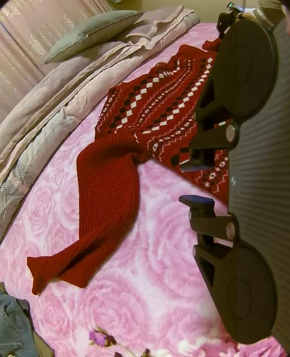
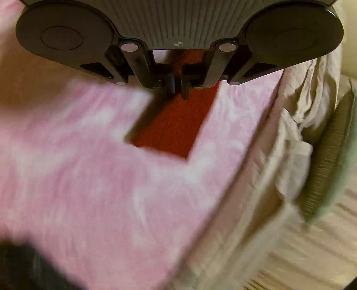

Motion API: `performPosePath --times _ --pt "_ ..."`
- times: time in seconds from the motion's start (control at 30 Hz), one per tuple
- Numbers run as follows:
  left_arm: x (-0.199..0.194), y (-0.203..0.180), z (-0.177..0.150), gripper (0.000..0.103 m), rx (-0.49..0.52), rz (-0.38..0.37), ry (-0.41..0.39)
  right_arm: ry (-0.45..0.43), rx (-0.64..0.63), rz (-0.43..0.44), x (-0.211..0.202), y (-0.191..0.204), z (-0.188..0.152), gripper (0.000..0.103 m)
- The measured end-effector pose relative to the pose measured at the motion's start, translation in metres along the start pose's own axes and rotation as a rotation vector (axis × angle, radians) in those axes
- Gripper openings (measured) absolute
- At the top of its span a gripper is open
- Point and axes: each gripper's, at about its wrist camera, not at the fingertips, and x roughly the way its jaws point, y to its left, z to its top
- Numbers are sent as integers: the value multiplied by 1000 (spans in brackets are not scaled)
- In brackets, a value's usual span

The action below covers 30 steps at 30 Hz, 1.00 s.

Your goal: Fold clothes

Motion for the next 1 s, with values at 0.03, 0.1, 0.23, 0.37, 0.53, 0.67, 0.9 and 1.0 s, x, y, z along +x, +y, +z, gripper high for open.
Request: performPosePath --times 0.03,0.1,0.23,0.37,0.53,0.67,0.9,1.0 --pt "-1 -1 1 17 1 6 -1 -45 0 -1 -20 -6 1 3" --pt "-2 -1 3 17 -4 18 -3 -136 20 -45 -63 -27 6 3" --pt "-1 4 5 17 -15 39 -5 -217 81 -216 -133 -89 9 3" --pt "8 8 4 17 -8 60 23 -158 113 -426 -165 -144 -11 3" --pt "16 13 11 22 13 92 30 -139 195 -455 -183 -171 -41 27" --pt "7 27 36 34 -9 113 -39 -200 102 -634 -185 -137 -27 93" --pt "6 67 115 44 -39 265 -155 -185 24 -648 -193 -94 -31 93" --pt "22 80 157 49 -39 329 -168 -151 52 -614 -189 -82 -45 93"
